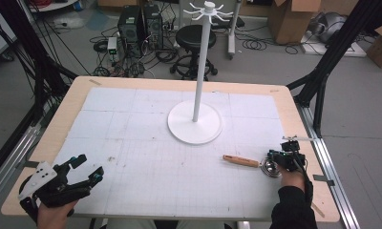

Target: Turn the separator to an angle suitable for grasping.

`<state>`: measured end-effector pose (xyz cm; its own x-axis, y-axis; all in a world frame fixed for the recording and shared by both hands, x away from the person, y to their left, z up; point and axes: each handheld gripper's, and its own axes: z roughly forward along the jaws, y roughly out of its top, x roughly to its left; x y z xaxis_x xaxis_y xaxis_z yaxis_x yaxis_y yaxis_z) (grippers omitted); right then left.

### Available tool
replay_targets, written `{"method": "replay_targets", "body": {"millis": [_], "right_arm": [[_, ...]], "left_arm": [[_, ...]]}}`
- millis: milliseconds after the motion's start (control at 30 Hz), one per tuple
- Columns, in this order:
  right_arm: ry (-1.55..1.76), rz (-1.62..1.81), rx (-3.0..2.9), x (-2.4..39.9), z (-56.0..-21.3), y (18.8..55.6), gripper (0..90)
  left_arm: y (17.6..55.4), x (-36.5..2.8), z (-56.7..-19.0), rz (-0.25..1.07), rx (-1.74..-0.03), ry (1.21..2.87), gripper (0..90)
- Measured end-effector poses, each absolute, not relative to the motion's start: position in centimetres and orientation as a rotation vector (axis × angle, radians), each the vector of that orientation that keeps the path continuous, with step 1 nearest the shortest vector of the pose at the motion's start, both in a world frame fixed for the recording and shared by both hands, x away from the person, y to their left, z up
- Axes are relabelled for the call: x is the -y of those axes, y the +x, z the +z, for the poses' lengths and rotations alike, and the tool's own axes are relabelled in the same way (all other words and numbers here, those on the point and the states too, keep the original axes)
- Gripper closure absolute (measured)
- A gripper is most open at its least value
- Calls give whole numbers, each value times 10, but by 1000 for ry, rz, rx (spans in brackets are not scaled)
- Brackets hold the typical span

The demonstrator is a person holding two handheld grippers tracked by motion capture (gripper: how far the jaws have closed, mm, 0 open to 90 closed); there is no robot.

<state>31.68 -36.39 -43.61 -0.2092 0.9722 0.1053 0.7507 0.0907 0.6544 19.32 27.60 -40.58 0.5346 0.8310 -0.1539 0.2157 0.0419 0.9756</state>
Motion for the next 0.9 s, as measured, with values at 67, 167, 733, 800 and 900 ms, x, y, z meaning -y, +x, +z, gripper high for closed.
{"method": "replay_targets", "body": {"millis": [67,167,733,800,900], "right_arm": [[1689,872,-2043,364,-436,314,892],[1685,880,-2062,363,-436,311,892],[1595,870,-2161,351,-434,272,892],[1604,878,-2150,351,-434,270,891],[1604,882,-2115,352,-434,268,889]], "left_arm": [[193,-276,-406,602,-945,1494,206],[193,-275,-406,603,-944,1495,206],[194,-276,-404,605,-946,1490,207],[193,-276,-404,605,-944,1491,206],[194,-276,-404,605,-945,1489,207]]}}
